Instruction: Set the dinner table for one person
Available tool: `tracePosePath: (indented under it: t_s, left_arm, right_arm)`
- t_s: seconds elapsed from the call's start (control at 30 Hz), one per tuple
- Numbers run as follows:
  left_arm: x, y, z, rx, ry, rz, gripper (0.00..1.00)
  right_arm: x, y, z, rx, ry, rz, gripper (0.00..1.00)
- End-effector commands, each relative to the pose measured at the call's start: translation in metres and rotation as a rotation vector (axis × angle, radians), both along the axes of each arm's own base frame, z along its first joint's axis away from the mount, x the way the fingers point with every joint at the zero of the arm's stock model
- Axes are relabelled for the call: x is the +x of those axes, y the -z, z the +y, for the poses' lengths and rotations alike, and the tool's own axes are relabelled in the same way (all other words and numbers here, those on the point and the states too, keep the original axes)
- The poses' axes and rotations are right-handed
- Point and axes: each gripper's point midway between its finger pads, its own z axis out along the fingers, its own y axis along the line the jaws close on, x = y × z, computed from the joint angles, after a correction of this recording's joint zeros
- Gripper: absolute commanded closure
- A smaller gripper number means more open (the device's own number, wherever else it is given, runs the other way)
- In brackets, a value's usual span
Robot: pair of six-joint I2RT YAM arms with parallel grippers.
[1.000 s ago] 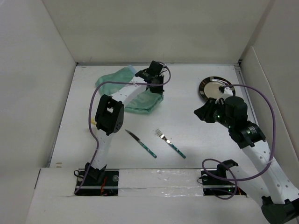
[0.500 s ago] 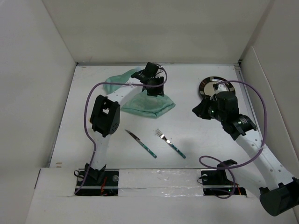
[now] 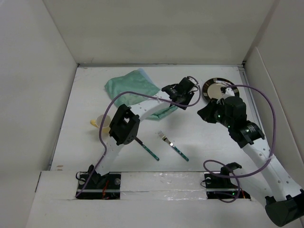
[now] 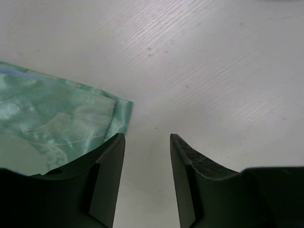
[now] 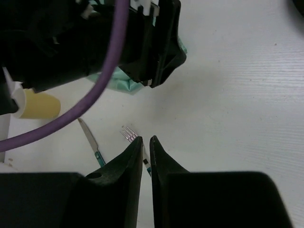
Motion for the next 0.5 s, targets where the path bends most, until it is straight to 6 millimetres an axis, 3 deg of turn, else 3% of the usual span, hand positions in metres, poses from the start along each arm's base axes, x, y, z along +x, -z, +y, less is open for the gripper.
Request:
tracePosePath:
  t_s: [0.0, 0.27, 0.47]
  left_arm:
    - [0.032, 0.009, 0.046, 0.152, -0.087, -0.073, 0.60]
    - [0.037, 0.017, 0.061, 0.143, -0.114, -0.053, 0.60]
    - [0.026, 0.036, 0.058, 0.164, -0.042, 0.004, 0.61]
  right_arm:
    - [-0.007, -0.005, -0.001, 0.012, -0.001, -0.032, 0.78]
    - [-0.019, 0.004, -0.003, 0.013, -0.011, -0.005, 0.73]
    - [-0.021, 0.002, -0.004, 0.018, -0.004, -0.011, 0.67]
